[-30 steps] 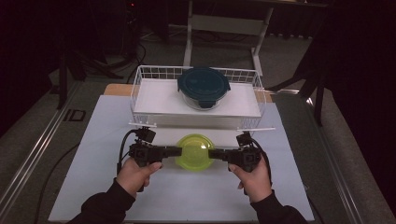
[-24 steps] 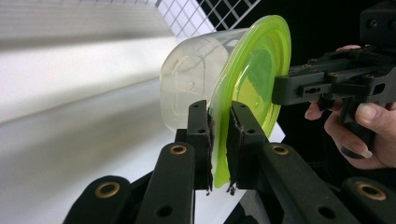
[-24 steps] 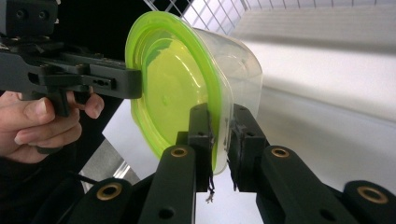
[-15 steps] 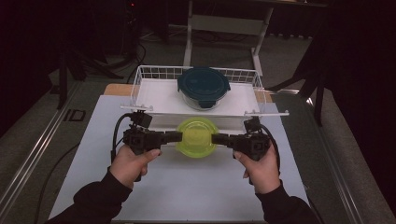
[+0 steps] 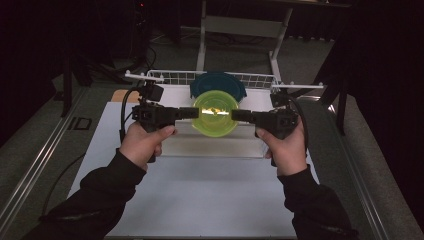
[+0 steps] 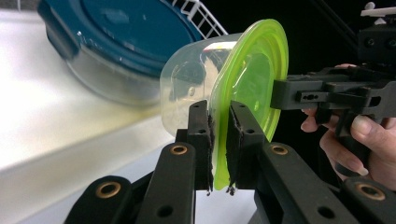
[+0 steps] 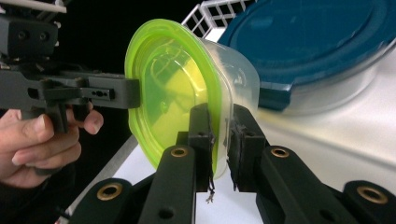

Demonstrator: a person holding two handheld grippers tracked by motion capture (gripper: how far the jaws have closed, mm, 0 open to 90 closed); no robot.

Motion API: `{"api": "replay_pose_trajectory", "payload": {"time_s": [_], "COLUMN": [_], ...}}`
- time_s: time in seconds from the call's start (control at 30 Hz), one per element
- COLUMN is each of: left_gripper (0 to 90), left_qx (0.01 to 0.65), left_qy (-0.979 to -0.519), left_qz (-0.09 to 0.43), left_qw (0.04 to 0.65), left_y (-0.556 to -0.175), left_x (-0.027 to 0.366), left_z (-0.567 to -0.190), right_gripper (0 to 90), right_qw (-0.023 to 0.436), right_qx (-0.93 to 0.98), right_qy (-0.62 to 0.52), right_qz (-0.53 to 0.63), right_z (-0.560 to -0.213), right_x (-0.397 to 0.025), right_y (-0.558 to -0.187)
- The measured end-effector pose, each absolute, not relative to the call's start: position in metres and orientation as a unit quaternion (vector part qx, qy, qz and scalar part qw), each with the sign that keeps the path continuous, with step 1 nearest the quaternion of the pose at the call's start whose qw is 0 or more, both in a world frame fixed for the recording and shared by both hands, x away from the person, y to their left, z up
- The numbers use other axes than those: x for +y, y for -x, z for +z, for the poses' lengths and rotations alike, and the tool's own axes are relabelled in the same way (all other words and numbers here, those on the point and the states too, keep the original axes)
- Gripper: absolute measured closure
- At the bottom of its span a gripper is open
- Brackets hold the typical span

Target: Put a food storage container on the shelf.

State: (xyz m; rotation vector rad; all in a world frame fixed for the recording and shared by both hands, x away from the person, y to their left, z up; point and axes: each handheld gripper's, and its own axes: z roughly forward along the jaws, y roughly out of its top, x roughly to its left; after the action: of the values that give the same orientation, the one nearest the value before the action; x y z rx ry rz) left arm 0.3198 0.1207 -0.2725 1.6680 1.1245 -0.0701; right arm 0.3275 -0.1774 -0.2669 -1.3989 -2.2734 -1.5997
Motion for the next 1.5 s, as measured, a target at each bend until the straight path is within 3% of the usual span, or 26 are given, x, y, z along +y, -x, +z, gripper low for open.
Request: {"api": "replay_pose_trajectory", "payload": {"time_s": [0.7,1.07,1.33,1.5], "left_gripper": [80.7,78.7,66.8,51.8], "left_qx": [0.499,0.500,0.503,0.505], "left_qy": [-0.688,-0.672,-0.669,-0.663], "left_qz": [-0.042,-0.040,-0.051,-0.041], "left_qw": [0.525,0.545,0.545,0.551], "left_y": [-0.380,-0.401,-0.412,-0.414], "left_x": [0.110,0.107,0.102,0.099], "left_z": [-0.252,-0.257,-0.264,-0.264], "right_gripper": [80.1,79.1,68.0,55.4], "right_qw": [-0.010,0.009,0.025,0.021], "right_qx": [-0.715,-0.708,-0.691,-0.683], "right_qy": [0.489,0.505,0.526,0.528], "right_qz": [-0.499,-0.494,-0.495,-0.505], "right_z": [-0.239,-0.238,-0.241,-0.241], "right_x": [-0.178,-0.182,-0.182,-0.187], "right_y": [-0.382,-0.404,-0.419,-0.424]}}
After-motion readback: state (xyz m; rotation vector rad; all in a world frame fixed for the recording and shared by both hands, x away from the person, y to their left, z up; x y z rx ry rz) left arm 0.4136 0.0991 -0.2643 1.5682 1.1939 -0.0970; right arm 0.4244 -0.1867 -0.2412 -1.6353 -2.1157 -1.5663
